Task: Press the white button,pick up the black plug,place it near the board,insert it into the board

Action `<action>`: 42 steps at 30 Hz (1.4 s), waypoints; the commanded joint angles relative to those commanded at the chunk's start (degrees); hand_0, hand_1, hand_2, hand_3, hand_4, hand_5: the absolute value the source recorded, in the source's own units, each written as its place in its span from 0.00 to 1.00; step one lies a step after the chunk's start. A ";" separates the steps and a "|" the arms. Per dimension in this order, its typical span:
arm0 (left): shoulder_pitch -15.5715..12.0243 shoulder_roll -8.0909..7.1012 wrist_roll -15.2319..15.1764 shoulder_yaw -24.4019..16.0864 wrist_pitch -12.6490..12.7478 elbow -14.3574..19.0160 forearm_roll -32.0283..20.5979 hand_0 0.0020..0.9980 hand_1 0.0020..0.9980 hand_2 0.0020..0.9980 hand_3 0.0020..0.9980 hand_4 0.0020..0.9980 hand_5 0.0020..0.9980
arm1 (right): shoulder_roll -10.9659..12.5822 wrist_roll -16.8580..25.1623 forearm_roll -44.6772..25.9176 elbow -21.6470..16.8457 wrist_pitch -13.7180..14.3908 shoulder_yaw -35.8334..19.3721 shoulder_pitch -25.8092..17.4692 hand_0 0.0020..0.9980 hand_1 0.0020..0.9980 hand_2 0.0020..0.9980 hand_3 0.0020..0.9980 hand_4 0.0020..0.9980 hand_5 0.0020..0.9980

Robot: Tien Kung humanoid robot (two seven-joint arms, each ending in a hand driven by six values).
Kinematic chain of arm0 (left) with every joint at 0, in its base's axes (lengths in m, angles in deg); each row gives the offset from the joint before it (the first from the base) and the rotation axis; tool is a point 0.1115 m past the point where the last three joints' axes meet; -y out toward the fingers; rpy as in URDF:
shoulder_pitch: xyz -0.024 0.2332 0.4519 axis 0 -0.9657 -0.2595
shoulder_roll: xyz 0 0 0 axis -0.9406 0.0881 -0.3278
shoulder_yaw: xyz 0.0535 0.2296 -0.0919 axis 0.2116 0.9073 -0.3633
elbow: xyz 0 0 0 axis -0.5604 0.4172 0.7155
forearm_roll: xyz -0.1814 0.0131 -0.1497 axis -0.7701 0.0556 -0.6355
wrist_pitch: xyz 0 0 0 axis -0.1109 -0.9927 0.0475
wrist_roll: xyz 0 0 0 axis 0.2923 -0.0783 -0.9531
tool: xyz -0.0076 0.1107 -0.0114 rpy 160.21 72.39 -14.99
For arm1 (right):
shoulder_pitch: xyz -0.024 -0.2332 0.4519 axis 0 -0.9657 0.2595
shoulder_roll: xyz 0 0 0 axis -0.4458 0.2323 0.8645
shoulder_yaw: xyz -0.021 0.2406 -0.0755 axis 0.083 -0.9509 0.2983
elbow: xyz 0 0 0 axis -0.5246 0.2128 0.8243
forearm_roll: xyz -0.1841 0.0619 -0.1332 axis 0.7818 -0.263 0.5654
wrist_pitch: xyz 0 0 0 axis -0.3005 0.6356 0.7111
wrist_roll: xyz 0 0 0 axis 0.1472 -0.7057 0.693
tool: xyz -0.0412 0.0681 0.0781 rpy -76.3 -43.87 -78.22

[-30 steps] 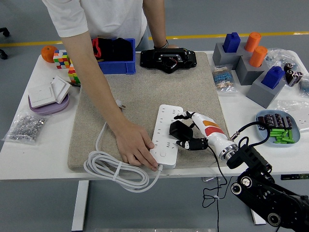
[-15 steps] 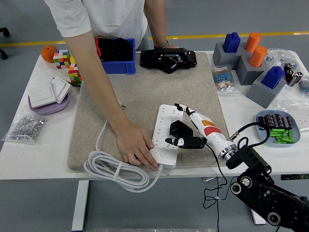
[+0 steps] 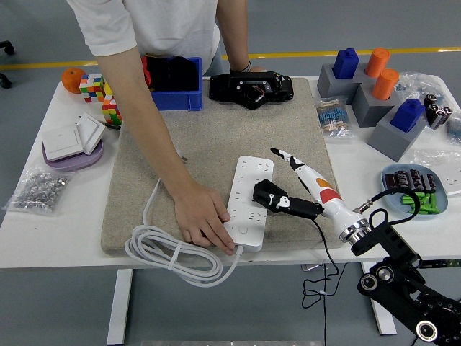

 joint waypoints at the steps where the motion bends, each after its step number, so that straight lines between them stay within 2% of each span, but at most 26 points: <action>1: -0.03 0.00 0.01 0.02 0.00 0.00 -0.03 0.71 0.66 0.59 0.68 0.64 0.29 | 0.77 0.64 -0.16 -0.83 0.04 -0.48 -0.85 1.00 1.00 1.00 1.00 1.00 0.98; 2: -0.01 0.00 0.01 -0.03 -0.02 0.00 0.11 0.71 0.66 0.59 0.68 0.64 0.29 | 1.36 1.10 -0.25 -1.45 0.06 -0.89 -1.51 1.00 0.97 0.93 0.92 1.00 0.94; 7: 0.28 0.00 -0.04 -0.04 -0.02 0.00 0.27 0.71 0.66 0.59 0.68 0.64 0.29 | 3.98 4.02 -1.97 -3.95 -0.24 -2.14 -4.93 1.00 0.97 0.93 0.92 1.00 0.94; 8: 0.32 0.00 -0.04 -0.05 -0.02 0.00 0.22 0.71 0.66 0.59 0.68 0.64 0.29 | 4.34 4.40 -2.62 -4.22 -0.42 -2.17 -5.48 1.00 0.92 0.86 0.84 1.00 0.86; 13: 0.40 0.05 -0.08 0.01 0.05 0.00 -0.16 0.71 0.66 0.59 0.68 0.64 0.29 | 4.96 5.41 -5.39 -4.26 -1.42 -1.77 -6.75 1.00 0.92 0.86 0.84 1.00 0.86; 14: 0.41 0.07 -0.12 0.03 0.07 0.00 -0.17 0.71 0.66 0.59 0.68 0.64 0.29 | 4.84 5.63 -6.54 -3.94 -1.87 -1.41 -6.76 0.98 0.87 0.82 0.81 1.00 0.81; 19: 0.43 0.12 -0.13 0.06 0.10 0.00 -0.32 0.71 0.66 0.59 0.68 0.64 0.29 | 4.26 5.69 -9.05 -3.08 -3.12 0.25 -5.91 0.98 0.87 0.82 0.81 1.00 0.81; 20: 0.42 0.13 -0.13 0.04 0.11 0.00 -0.40 0.71 0.66 0.59 0.68 0.64 0.29 | 4.12 5.70 -9.28 -2.90 -3.26 0.72 -5.54 0.97 0.85 0.79 0.77 0.96 0.77; 33: 0.53 0.13 -0.24 0.13 0.18 0.00 -1.09 0.71 0.66 0.59 0.68 0.64 0.29 | 1.22 4.69 -9.58 -0.49 -3.84 4.23 -1.32 0.96 0.84 0.79 0.77 0.93 0.75; 42: 0.62 0.16 -0.25 0.07 0.21 0.00 -1.06 0.71 0.66 0.59 0.68 0.64 0.29 | 0.72 4.30 -9.93 1.06 -4.10 5.30 -0.43 0.96 0.84 0.78 0.77 0.93 0.75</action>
